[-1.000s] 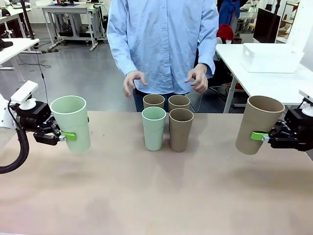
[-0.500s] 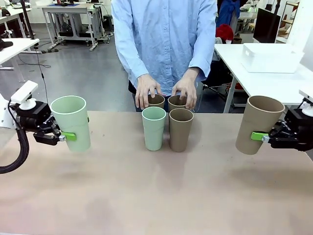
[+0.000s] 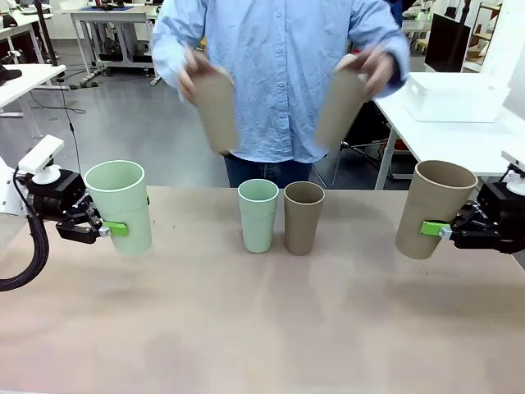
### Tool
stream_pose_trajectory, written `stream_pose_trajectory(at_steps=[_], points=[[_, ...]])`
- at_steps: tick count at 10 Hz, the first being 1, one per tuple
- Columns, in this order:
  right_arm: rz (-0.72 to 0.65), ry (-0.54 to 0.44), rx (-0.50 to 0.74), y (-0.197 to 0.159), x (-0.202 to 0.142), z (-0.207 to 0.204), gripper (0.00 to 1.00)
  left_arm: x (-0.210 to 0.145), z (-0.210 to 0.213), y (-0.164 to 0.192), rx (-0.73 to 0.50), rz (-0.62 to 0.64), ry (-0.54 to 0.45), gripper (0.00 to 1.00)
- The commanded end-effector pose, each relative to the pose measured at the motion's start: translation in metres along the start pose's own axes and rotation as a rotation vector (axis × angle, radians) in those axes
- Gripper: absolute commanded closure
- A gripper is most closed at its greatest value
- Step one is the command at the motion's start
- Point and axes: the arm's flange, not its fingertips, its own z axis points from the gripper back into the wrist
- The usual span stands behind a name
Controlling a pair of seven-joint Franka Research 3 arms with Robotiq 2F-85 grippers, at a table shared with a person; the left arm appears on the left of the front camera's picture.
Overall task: Stack the cups and store them in the basket.
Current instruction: Place the stack of Reusable plastic cups into the Pantry Basket.
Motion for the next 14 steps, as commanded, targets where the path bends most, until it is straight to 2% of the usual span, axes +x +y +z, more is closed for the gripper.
stream_pose_trajectory(at_steps=[1,14], points=[[0.006,-0.001,-0.003,0.0004,0.0025,0.0010,0.15,0.0034,0.0003,0.0010,-0.007,0.004,-0.009,0.15],[0.006,-0.001,-0.003,0.0004,0.0025,0.0010,0.15,0.0034,0.0003,0.0010,-0.007,0.004,-0.009,0.15]])
